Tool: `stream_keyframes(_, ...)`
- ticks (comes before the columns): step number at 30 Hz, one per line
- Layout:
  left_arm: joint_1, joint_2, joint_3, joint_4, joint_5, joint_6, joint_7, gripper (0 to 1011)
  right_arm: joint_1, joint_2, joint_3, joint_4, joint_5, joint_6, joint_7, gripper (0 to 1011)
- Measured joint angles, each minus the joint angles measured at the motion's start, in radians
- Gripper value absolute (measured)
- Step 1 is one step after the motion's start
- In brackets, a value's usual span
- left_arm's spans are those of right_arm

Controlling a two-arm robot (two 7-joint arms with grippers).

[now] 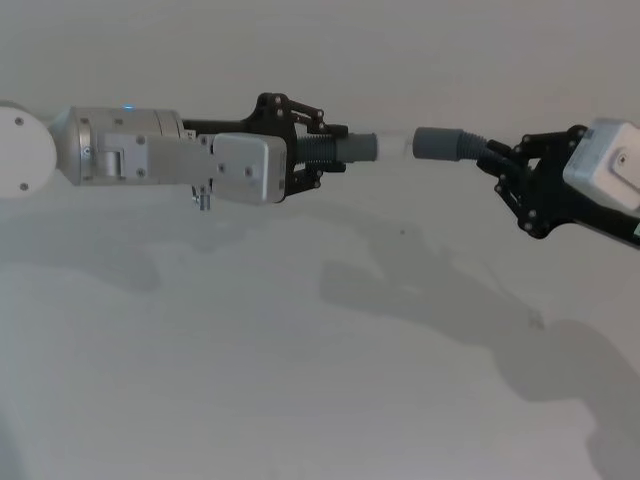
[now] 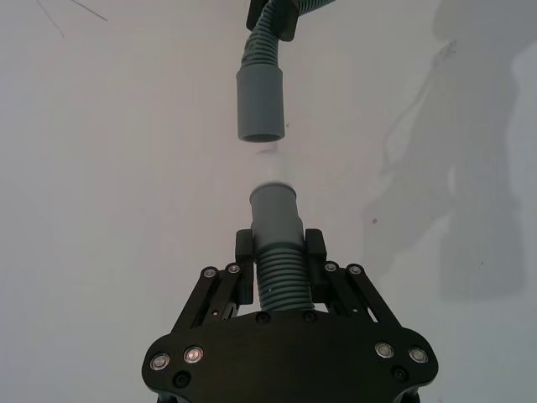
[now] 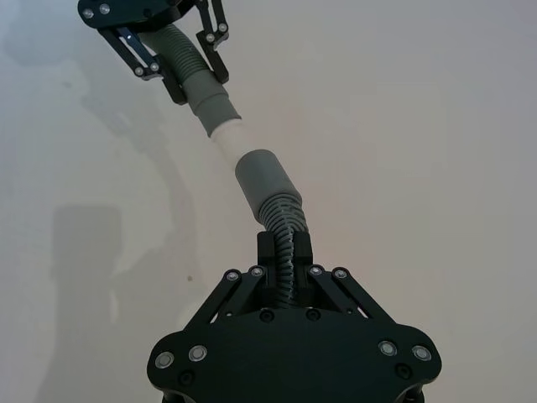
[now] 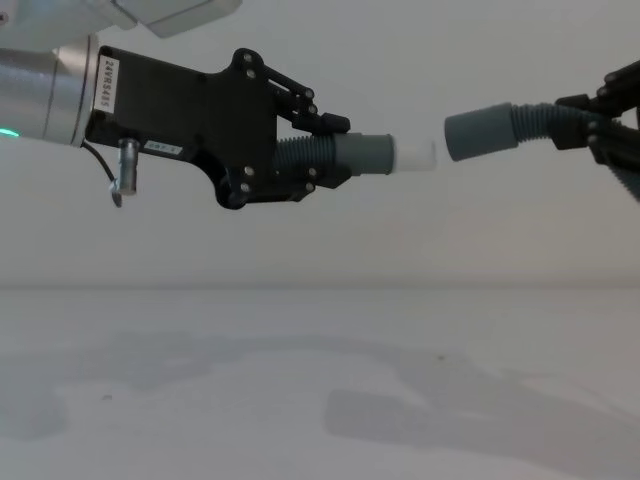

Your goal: Use both hands to pick up one end of the pipe from the table, align the ends, and insert them.

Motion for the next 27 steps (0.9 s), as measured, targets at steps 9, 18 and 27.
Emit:
stream_keyframes(9,0.0,0.0,0.0,0.0,0.0,0.0,0.0,347,0.018,-0.012,-0.021,0.011,-0.012,0.006,0.0,122)
stream_keyframes(18,0.0,0.0,0.0,0.0,0.0,0.0,0.0,347,0.036,-0.023,-0.039,0.02,-0.022,0.013,0.002,122)
stream_keyframes(27,0.0,0.0,0.0,0.0,0.0,0.0,0.0,347,0.051,-0.027,-0.056,0.025,-0.023,0.025,0.013,122)
